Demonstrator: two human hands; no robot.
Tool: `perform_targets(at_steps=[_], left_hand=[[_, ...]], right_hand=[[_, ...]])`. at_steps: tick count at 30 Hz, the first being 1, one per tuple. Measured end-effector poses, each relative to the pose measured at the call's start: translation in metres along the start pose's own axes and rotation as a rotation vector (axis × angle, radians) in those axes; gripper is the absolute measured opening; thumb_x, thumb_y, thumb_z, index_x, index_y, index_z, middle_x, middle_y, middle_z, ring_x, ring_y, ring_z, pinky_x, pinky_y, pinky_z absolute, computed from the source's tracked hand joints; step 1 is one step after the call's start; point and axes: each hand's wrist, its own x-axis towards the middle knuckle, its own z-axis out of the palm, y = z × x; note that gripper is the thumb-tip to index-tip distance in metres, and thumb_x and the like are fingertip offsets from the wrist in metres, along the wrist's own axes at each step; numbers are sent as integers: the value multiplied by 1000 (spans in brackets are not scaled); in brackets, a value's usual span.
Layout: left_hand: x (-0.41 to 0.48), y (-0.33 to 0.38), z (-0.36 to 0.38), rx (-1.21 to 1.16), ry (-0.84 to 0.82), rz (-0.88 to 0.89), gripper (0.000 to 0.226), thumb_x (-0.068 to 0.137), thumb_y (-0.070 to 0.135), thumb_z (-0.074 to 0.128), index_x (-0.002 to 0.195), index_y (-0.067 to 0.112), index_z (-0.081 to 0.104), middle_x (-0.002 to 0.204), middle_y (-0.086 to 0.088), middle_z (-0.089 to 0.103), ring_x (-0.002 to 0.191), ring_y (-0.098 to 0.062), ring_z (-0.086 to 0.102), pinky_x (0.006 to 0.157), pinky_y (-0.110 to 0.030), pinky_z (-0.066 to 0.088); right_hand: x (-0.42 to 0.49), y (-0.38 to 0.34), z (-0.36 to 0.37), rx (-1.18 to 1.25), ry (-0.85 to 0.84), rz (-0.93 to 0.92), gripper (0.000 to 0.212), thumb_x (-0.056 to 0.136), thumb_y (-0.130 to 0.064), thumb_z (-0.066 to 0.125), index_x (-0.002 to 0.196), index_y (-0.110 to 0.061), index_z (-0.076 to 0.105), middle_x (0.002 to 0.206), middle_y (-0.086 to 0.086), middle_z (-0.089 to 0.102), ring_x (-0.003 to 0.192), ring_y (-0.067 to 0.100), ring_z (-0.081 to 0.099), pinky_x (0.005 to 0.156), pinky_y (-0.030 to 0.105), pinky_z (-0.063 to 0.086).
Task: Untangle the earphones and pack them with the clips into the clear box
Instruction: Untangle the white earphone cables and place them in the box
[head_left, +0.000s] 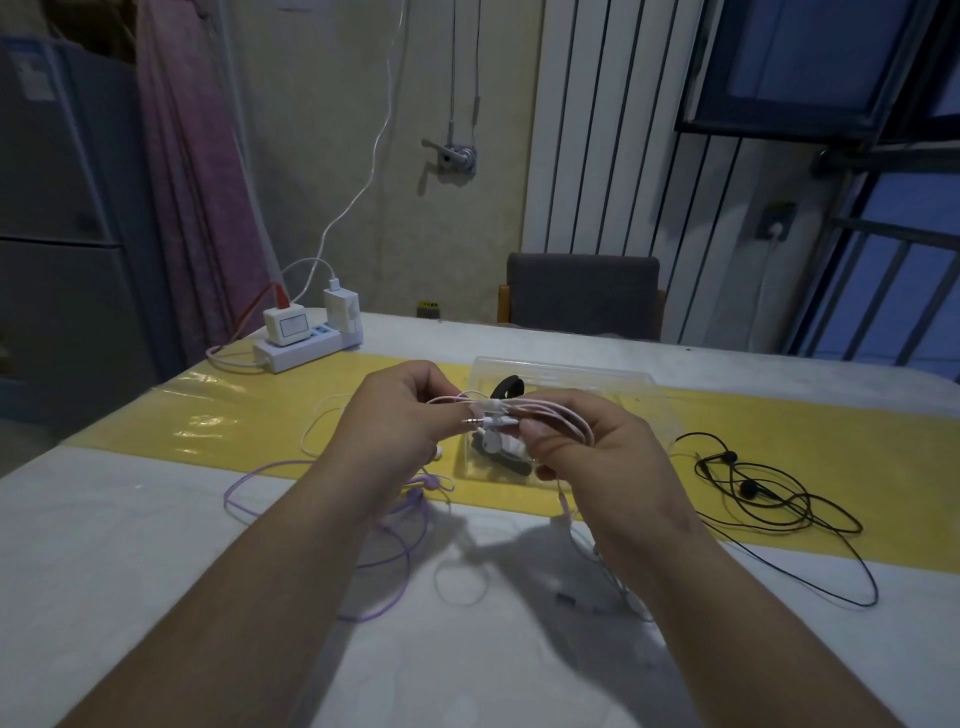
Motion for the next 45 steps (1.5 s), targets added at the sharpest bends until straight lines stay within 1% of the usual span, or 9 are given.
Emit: perform_targets(at_steps=[6,14,20,25,30,37,40,43,45], left_hand=[[3,-2,-4,32,108,-38,24,72,1,74,59,12,57,47,2,52,39,-13,31,43,-21,27],[0,3,-7,16,-98,-96,20,81,13,73,62,15,69,55,-9,54,40,-13,26,43,-20,19],[-1,0,-9,45,-164,-113,8,78,17,76,78,9,76,55,-3,51,43,-12,28,42,-19,24],[-1,2,-6,-8,-150,-22,17,87,15,66,72,11,74,48,0,27,43,-13,20,41,-18,19],[2,5,-7,-289,-13,22,24,94,2,49,75,7,64,50,0,31,41,-10,19,40,-15,13],[1,7,-7,-323,23,97,23,94,9,55,75,12,66,52,-3,25,44,-12,15,40,-18,15],[1,8,-7,-342,52,116,24,95,8,54,75,13,67,52,-2,27,44,-12,17,39,-17,17],[1,10,-8,-398,103,120,24,96,6,50,78,12,65,51,0,30,42,-10,19,39,-16,18],[2,11,-9,-439,168,130,22,96,4,48,82,11,62,49,1,33,40,-9,22,38,-16,18]], right_hand=[[2,3,2,192,27,62,20,94,3,54,96,-9,71,76,11,69,52,13,51,50,26,44],[3,-4,-1,354,60,223,21,99,-8,48,90,-5,67,65,6,65,49,11,46,43,20,34],[1,-5,0,249,-1,238,23,101,-12,48,89,-5,67,70,8,68,58,14,54,51,23,43],[0,-5,-2,137,1,159,27,100,-15,49,86,-7,71,77,0,72,67,5,64,63,17,51],[-4,-13,-4,-45,-23,85,24,98,-15,52,91,-9,75,101,0,65,66,-14,60,60,2,42],[-2,-16,-6,-243,-54,-44,21,96,-15,57,88,-20,76,95,-6,51,77,-11,57,63,2,39],[1,-8,-11,-379,10,-124,25,95,-23,59,79,-35,75,98,-10,61,92,2,58,72,13,44],[4,0,-14,-270,66,-68,24,97,-23,57,80,-22,74,81,1,71,81,20,65,81,44,53],[7,-1,-17,-140,64,3,24,97,-19,55,79,-14,71,70,2,70,71,21,65,78,45,54]])
